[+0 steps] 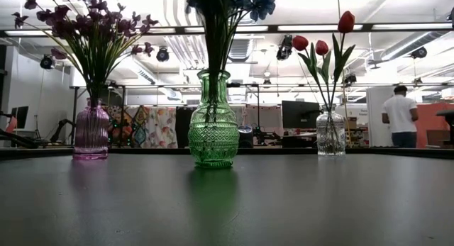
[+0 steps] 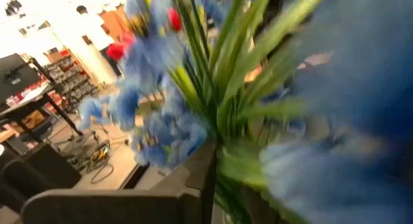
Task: Sort flowers into vase by color
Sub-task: Return to Home Position
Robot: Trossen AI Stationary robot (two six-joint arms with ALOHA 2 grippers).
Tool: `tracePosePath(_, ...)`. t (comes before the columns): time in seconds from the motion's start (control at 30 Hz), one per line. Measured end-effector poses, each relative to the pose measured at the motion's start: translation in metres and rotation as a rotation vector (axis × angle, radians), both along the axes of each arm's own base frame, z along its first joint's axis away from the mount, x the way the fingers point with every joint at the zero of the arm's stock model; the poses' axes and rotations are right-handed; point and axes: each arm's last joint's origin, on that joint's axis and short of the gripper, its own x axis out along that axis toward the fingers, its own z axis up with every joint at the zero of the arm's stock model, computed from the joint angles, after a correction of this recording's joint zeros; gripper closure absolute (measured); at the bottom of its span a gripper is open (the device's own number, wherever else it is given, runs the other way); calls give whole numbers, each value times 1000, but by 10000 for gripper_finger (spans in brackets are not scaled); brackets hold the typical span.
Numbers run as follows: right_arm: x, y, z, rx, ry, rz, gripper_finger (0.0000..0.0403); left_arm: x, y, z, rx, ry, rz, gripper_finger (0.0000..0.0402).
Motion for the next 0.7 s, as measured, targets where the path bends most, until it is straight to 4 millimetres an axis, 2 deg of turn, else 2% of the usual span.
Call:
tracePosePath(0.4, -9, 11, 2, -7, 31, -38, 202, -1, 1, -6, -7, 43, 10, 350)
tracePosePath(0.7, -13, 14, -1, -3, 95, -152, 202, -1, 2, -6, -8, 42, 12, 350)
